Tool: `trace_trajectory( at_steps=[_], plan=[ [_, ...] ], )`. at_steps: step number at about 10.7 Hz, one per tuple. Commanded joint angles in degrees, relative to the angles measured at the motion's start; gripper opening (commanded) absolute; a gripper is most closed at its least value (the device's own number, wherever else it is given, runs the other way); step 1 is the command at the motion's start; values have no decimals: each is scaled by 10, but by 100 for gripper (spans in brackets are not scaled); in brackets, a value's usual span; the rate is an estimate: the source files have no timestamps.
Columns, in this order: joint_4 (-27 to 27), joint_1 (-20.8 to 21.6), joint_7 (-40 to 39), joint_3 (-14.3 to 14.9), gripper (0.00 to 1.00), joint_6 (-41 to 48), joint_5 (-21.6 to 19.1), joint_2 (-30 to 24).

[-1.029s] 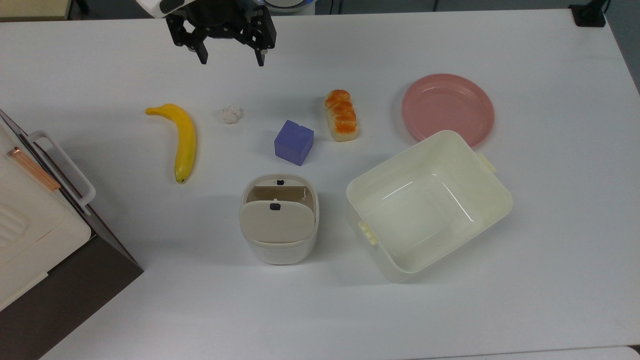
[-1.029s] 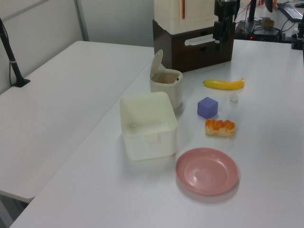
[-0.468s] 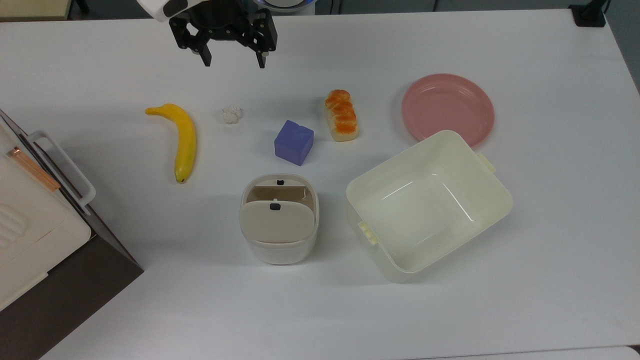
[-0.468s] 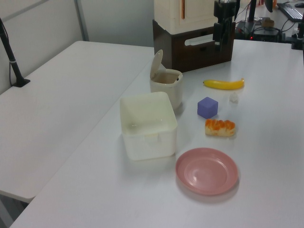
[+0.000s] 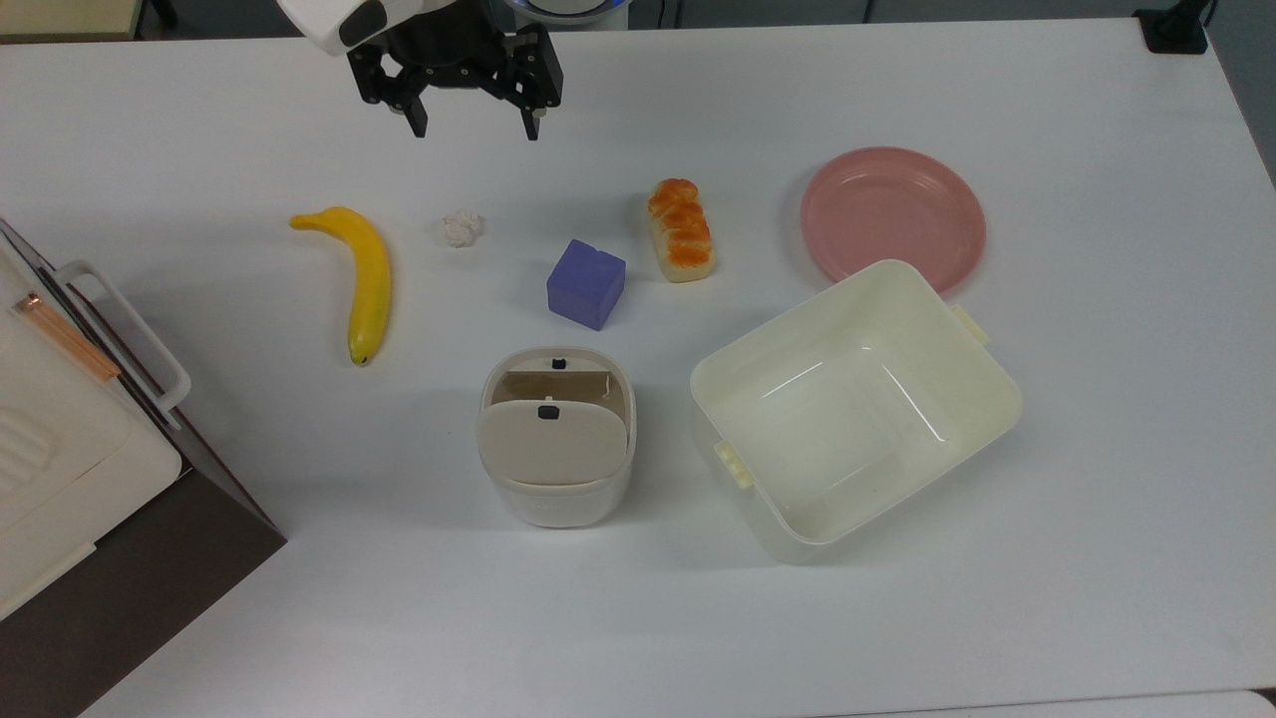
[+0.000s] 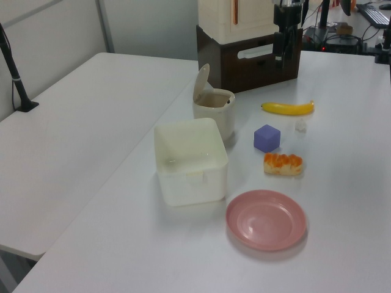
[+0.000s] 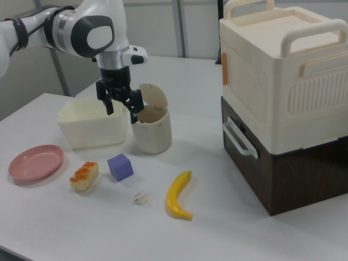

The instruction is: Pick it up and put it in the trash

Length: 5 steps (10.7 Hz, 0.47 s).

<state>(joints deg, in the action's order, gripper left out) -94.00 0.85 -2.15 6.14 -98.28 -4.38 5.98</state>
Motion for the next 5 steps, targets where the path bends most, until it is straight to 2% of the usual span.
trace_trajectory(
  at_steps=[1,5],
  plan=[
    [-8,6,-7,1,100,12,10,-8],
    [-15,13,-6,-1,100,9,10,-5]
  ],
)
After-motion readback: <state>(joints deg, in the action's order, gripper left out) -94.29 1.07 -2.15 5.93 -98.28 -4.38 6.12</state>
